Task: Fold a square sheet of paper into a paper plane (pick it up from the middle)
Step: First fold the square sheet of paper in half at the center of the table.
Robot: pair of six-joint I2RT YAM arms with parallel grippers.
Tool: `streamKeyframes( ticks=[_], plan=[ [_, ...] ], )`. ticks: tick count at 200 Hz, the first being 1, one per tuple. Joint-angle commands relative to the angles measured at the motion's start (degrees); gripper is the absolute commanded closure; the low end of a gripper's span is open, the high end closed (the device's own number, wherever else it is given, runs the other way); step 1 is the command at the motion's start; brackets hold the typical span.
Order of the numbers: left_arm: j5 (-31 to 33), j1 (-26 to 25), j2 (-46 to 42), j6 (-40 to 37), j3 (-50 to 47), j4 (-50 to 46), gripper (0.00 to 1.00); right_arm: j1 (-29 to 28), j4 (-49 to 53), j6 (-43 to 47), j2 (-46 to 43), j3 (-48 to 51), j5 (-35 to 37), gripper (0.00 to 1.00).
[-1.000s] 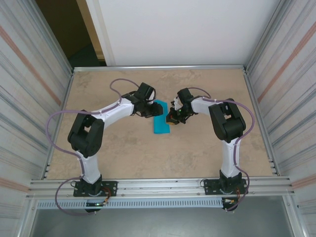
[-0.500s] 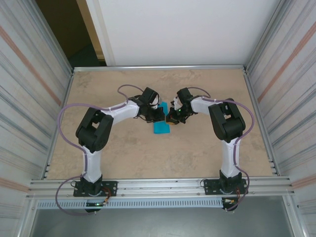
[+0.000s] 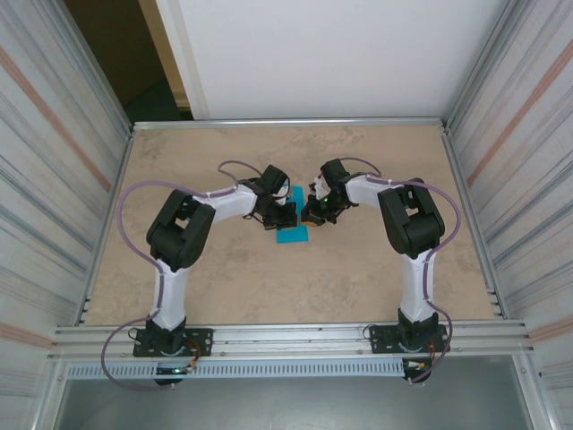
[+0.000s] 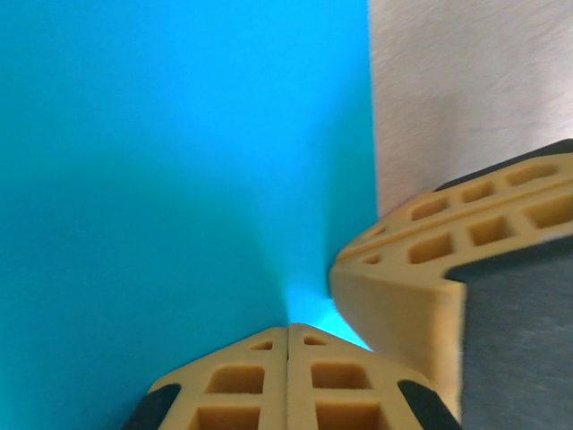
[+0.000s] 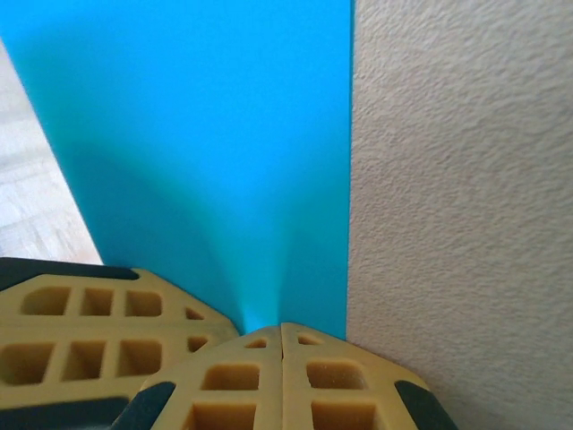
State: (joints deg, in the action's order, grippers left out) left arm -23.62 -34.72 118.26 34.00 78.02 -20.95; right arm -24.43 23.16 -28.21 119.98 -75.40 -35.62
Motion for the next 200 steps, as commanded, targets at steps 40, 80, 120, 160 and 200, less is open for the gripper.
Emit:
streamKeyframes(
  ticks=[40, 80, 120, 160, 200],
  plan=[
    [0.5, 1.7, 0.1, -2.1, -0.4, -2.3, 0.93, -0.9, 7.3, 1.7, 7.7, 3.6, 15.4, 0.98],
    [-3.2, 4.8, -2.2, -1.3, -5.9, 1.3, 0.91, -1.0, 9.7, 3.5, 8.5, 2.8, 18.2, 0.98],
    [-3.8, 8.4, -5.6, -0.9, -12.7, 3.0, 0.89, -1.0, 11.2, 4.4, 8.9, 2.0, 20.1, 0.98],
    [-4.0, 11.0, -10.8, -0.5, -16.6, 4.2, 0.90, -1.3, 11.6, 4.8, 9.0, 1.6, 19.8, 0.98],
    [-7.1, 9.5, -15.5, 1.8, -16.0, 10.2, 0.90, -1.3, 11.7, 4.8, 8.9, 1.3, 19.5, 0.98]
  ],
)
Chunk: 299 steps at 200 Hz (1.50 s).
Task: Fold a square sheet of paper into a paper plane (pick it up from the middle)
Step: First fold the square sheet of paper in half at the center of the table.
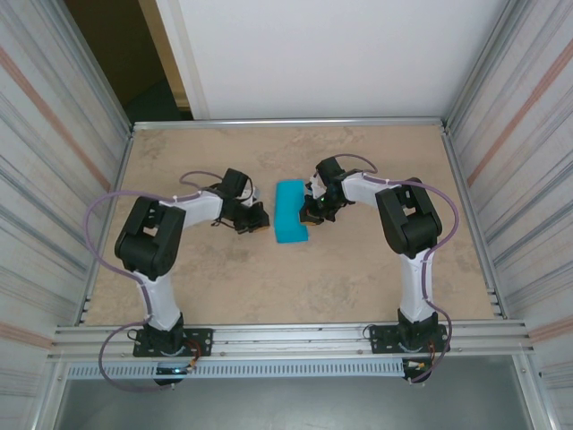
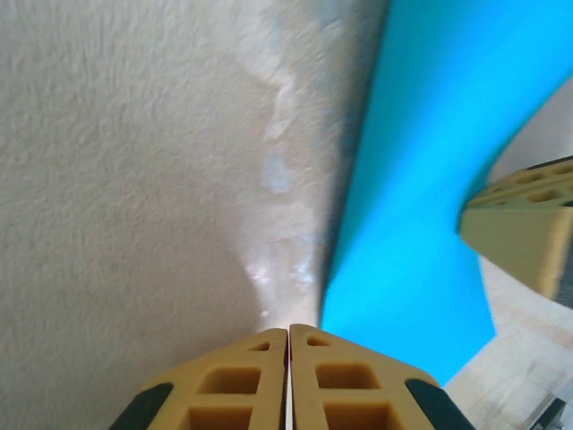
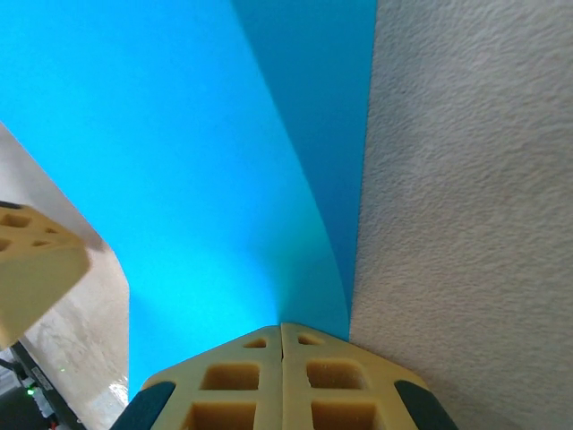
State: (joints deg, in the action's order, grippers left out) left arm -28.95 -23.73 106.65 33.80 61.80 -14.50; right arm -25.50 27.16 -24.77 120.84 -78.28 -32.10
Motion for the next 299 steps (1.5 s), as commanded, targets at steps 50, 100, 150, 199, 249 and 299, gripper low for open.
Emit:
streamKeyframes(
  ticks=[50, 100, 150, 199, 249, 299],
  plan=[
    [-4.4, -6.3, 6.4, 3.4, 8.3, 7.3, 0.90, -0.3, 7.6, 1.5, 8.3, 4.3, 16.3, 0.98],
    [-4.6, -4.3, 10.5, 2.8, 8.3, 7.9, 0.90, -0.1, 8.3, 2.0, 8.1, 4.4, 17.3, 0.98],
    [-5.5, 4.2, 9.5, 1.5, 1.0, 10.6, 0.90, 0.1, 9.3, 2.5, 8.3, 4.1, 19.3, 0.98],
    [-7.2, 5.8, 2.2, -0.7, -0.1, 9.8, 0.90, 0.1, 9.7, 2.8, 7.9, 3.4, 19.5, 0.98],
    [-8.1, -1.3, 2.3, 1.3, 3.1, 14.0, 0.89, 0.1, 9.8, 3.0, 8.0, 3.5, 19.4, 0.98],
    [-8.0, -3.1, 10.7, 4.8, 10.4, 12.8, 0.90, 0.2, 9.8, 3.2, 7.8, 3.8, 19.7, 0.98]
  ],
)
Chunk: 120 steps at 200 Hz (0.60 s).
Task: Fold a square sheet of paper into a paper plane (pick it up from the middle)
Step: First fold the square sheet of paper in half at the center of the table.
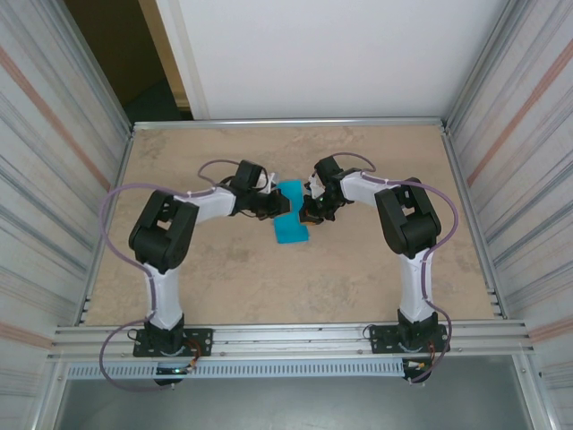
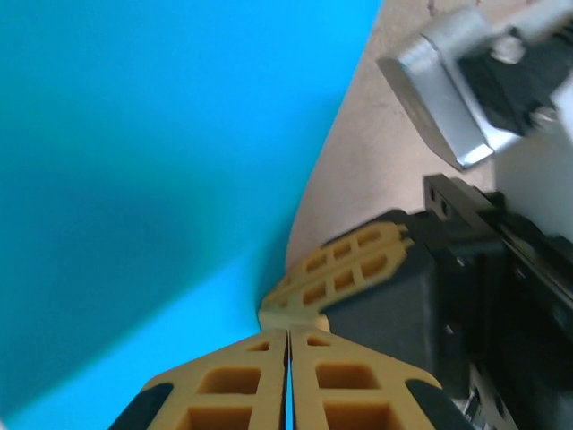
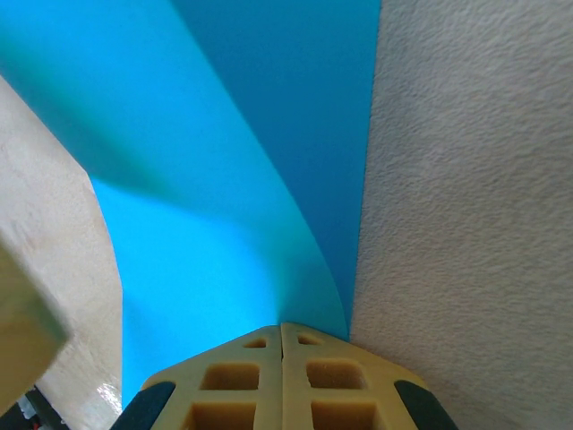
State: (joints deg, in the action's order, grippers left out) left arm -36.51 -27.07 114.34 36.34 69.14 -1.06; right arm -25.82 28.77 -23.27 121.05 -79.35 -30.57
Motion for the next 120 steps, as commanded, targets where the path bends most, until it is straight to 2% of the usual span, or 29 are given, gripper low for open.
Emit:
streamKeyframes(
  ticks=[1, 51, 120],
  plan=[
    [-0.3, 0.2, 3.1, 2.3, 3.2, -0.8, 0.90, 0.5, 8.1, 1.7, 7.6, 4.8, 18.2, 0.98],
    [2.8, 3.0, 7.2, 1.0, 5.4, -4.7, 0.90, 0.4, 8.6, 1.9, 7.8, 4.7, 19.1, 0.98],
    [0.7, 10.6, 12.0, 0.0, 8.0, -5.4, 0.89, 0.6, 8.7, 2.1, 7.8, 5.2, 22.1, 0.98]
  ],
)
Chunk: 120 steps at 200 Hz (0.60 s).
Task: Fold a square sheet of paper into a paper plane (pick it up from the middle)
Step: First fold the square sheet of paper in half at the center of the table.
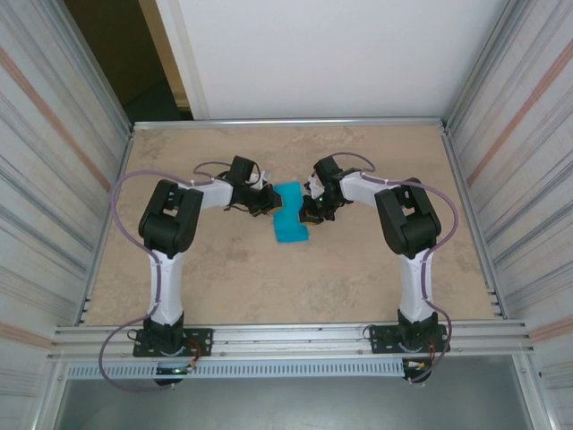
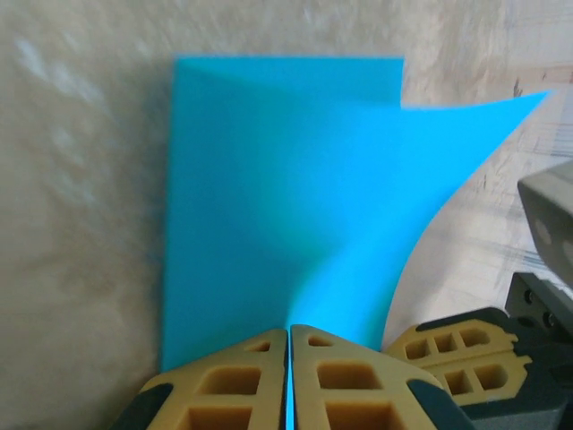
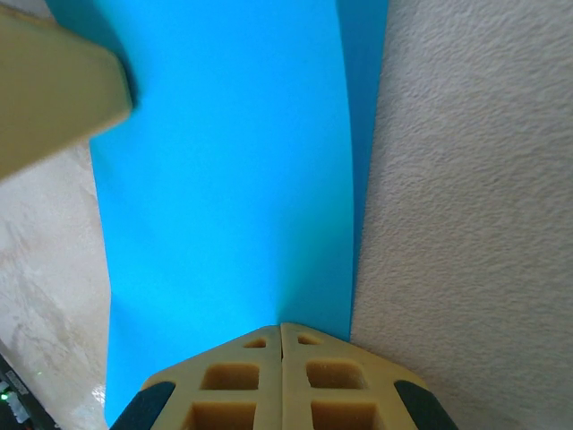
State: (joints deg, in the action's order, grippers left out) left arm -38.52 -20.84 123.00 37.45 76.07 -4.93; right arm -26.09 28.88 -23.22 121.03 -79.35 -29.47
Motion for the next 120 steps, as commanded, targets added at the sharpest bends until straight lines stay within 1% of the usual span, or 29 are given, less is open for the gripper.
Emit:
streamKeyframes(
  ticks=[1, 22, 42, 54, 72, 93, 120],
  plan=[
    [2.6, 4.5, 3.4, -1.1, 1.0, -1.3, 0.89, 0.9, 8.6, 2.1, 7.8, 5.3, 21.0, 0.98],
    [0.7, 7.1, 3.6, 0.7, 1.5, 1.4, 0.88, 1.0, 8.6, 2.2, 7.6, 5.5, 21.1, 0.98],
    [0.7, 8.7, 2.9, 0.4, 3.1, 0.4, 0.88, 0.9, 8.6, 2.1, 7.6, 5.3, 20.8, 0.98],
    [0.7, 8.7, 1.1, -0.3, 3.4, -0.1, 0.88, 0.9, 8.6, 2.1, 7.5, 5.3, 20.6, 0.98],
    [-0.2, 6.8, -2.5, -0.2, 2.2, -0.2, 0.88, 0.9, 8.6, 2.1, 7.3, 5.3, 20.6, 0.98],
    [0.0, 2.4, -7.4, 2.0, -0.9, 2.7, 0.88, 1.1, 8.5, 2.0, 7.6, 5.3, 20.0, 0.98],
    [1.1, -2.2, -7.2, 3.9, -2.1, 4.4, 0.89, 1.0, 8.5, 2.0, 7.9, 5.1, 19.8, 0.97]
  ],
)
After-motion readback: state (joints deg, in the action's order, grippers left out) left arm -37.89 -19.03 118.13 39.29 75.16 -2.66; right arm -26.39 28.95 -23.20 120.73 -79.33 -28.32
